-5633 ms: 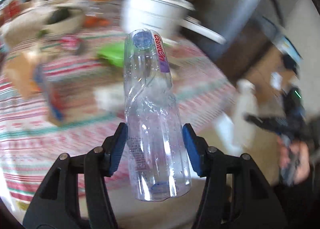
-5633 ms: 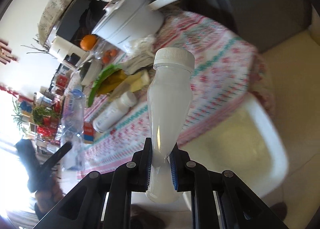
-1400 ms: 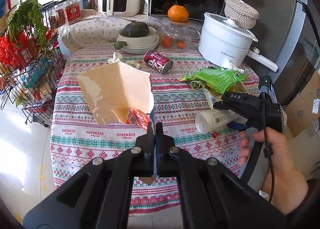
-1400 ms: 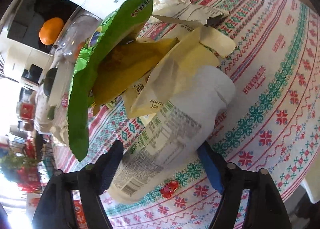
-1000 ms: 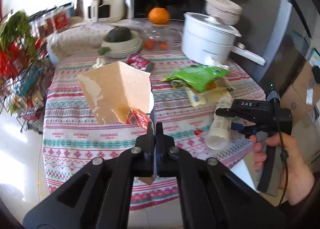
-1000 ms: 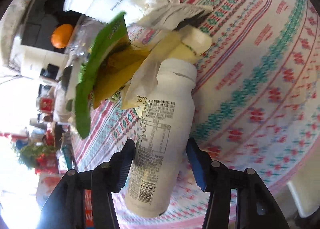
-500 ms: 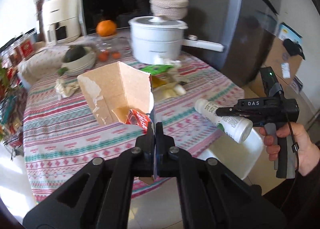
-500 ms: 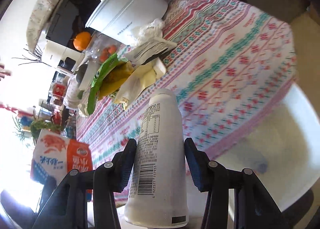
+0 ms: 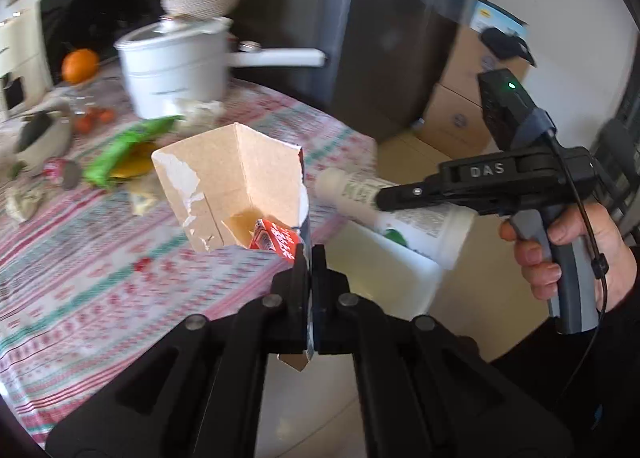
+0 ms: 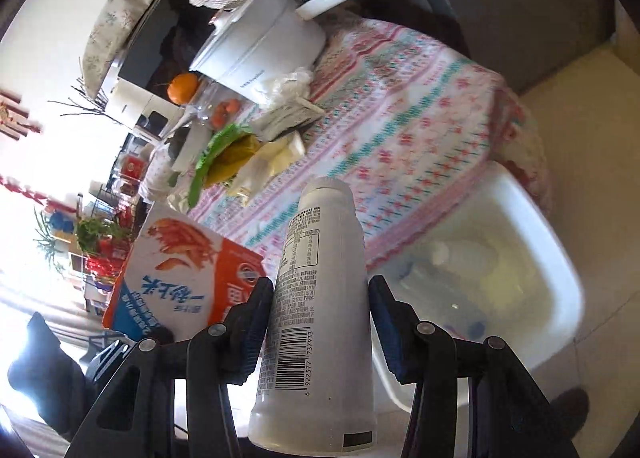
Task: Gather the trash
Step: 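Carry the carton and bottle to the bin and release both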
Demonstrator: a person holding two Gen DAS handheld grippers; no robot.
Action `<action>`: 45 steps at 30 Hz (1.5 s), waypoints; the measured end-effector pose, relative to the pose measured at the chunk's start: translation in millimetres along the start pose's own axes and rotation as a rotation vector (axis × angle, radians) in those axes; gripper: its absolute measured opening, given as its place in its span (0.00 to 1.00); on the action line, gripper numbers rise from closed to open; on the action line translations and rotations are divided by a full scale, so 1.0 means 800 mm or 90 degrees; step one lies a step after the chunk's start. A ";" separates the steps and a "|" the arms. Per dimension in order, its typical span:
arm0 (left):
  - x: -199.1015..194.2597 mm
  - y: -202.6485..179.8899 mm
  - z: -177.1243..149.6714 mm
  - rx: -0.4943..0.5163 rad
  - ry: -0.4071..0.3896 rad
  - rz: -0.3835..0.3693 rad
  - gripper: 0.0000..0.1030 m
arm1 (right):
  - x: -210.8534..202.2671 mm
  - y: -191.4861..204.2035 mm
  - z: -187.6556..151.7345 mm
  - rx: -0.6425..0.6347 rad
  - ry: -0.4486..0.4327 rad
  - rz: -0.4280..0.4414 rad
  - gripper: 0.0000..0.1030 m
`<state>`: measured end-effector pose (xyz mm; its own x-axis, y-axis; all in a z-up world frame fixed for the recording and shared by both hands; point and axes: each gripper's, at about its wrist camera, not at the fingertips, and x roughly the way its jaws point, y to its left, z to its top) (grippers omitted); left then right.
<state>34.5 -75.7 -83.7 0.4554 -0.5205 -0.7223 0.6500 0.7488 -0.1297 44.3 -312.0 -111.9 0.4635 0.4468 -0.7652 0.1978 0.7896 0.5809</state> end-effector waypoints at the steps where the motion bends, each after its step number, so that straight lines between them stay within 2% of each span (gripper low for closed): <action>1: 0.006 -0.007 0.000 0.005 0.006 -0.010 0.01 | -0.004 -0.009 -0.002 0.005 0.002 -0.009 0.48; 8: 0.057 -0.053 -0.004 0.029 0.066 -0.067 0.01 | -0.018 -0.066 -0.010 0.045 0.018 -0.056 0.49; 15: 0.107 -0.059 -0.007 0.006 0.115 -0.095 0.04 | 0.001 -0.109 -0.006 0.073 0.056 -0.125 0.49; 21: 0.129 -0.069 -0.011 0.017 0.121 -0.101 0.04 | 0.016 -0.135 0.000 0.099 0.077 -0.142 0.49; 26: 0.152 -0.056 -0.015 -0.016 0.139 -0.114 0.04 | 0.017 -0.145 0.001 0.119 0.084 -0.146 0.49; 29: 0.151 -0.059 -0.014 -0.008 0.132 -0.114 0.05 | 0.014 -0.150 0.001 0.129 0.083 -0.147 0.49; 32: 0.146 -0.066 -0.012 0.015 0.122 -0.101 0.22 | 0.009 -0.153 0.003 0.139 0.079 -0.135 0.50; 34: 0.143 -0.068 -0.011 0.023 0.118 -0.087 0.38 | 0.004 -0.152 0.005 0.141 0.073 -0.125 0.50; 38: 0.133 -0.065 -0.007 0.027 0.115 -0.074 0.44 | -0.012 -0.141 0.010 0.125 0.053 -0.130 0.51; 45: 0.115 -0.060 -0.001 0.029 0.113 -0.057 0.49 | -0.038 -0.115 0.013 0.072 0.011 -0.160 0.59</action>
<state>44.3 -159.3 -144.7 0.2834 -0.5003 -0.8181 0.7115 0.6817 -0.1704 20.8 -402.6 -139.5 0.3734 0.2508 -0.8931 0.3998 0.8253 0.3989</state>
